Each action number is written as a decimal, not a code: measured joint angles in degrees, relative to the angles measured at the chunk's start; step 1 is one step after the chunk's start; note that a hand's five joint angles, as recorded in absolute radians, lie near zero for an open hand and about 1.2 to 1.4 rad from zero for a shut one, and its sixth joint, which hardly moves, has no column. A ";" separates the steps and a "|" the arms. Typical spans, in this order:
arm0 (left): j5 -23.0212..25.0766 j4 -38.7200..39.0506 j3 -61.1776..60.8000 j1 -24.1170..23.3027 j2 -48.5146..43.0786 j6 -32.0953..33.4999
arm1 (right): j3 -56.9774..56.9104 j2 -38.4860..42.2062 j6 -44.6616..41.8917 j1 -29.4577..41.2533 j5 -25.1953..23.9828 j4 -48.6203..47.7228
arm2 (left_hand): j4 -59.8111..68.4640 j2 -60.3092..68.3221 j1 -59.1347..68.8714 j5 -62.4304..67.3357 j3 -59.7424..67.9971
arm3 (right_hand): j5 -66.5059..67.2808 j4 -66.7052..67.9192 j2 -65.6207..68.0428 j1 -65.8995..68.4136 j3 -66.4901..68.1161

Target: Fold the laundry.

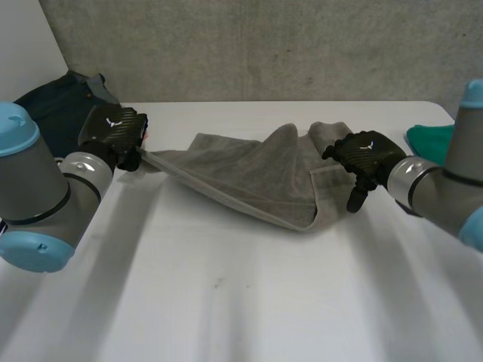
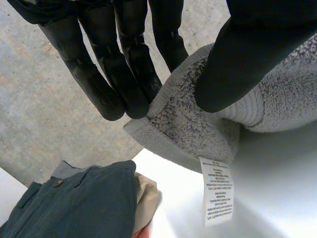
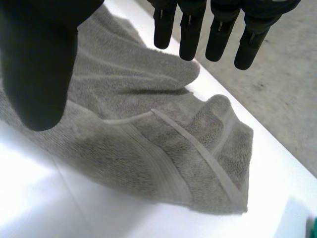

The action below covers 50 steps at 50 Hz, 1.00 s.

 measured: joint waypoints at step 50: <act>-0.66 -7.97 -1.21 1.11 5.22 5.28 | -28.84 17.85 -19.06 -6.86 -1.49 15.07 | 0.00 0.00 0.00 -0.01 0.00 | 49.01 50.78 48.78 43.80 50.85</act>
